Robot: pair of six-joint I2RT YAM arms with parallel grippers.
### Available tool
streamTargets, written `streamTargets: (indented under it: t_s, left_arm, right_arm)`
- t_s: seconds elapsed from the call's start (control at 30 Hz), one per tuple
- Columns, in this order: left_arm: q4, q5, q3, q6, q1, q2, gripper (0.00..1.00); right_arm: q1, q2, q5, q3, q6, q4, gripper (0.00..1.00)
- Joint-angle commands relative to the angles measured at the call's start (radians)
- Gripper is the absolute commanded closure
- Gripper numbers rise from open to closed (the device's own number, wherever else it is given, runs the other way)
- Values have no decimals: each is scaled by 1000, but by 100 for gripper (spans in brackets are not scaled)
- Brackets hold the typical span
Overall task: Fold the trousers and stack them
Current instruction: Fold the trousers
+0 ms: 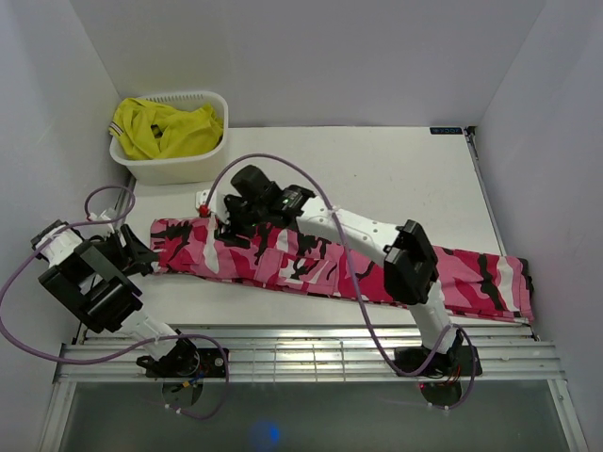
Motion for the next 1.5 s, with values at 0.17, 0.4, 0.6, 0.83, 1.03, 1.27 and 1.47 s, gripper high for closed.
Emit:
streamTargets:
  t_s: [0.17, 0.4, 0.6, 0.83, 1.03, 1.27, 1.47]
  left_arm:
    - [-8, 66, 27, 34, 7, 33, 30]
    - [1, 62, 3, -17, 12, 49, 28]
    - [24, 42, 53, -101, 12, 50, 17]
    - [76, -68, 49, -221, 13, 38, 11]
    - [131, -122, 9, -297, 13, -10, 2]
    - [170, -55, -3, -379, 10, -22, 2]
    - [182, -32, -3, -460, 9, 6, 2]
  right_arm:
    - [66, 244, 22, 87, 102, 89, 30]
    - [131, 218, 109, -33, 39, 404, 12]
    - [183, 287, 82, 32, 12, 424, 11]
    - [198, 401, 83, 93, 62, 500, 9]
    - [183, 484, 158, 127, 76, 502, 51]
    - [136, 433, 39, 133, 290, 536, 92]
    - [108, 384, -111, 147, 438, 602, 92]
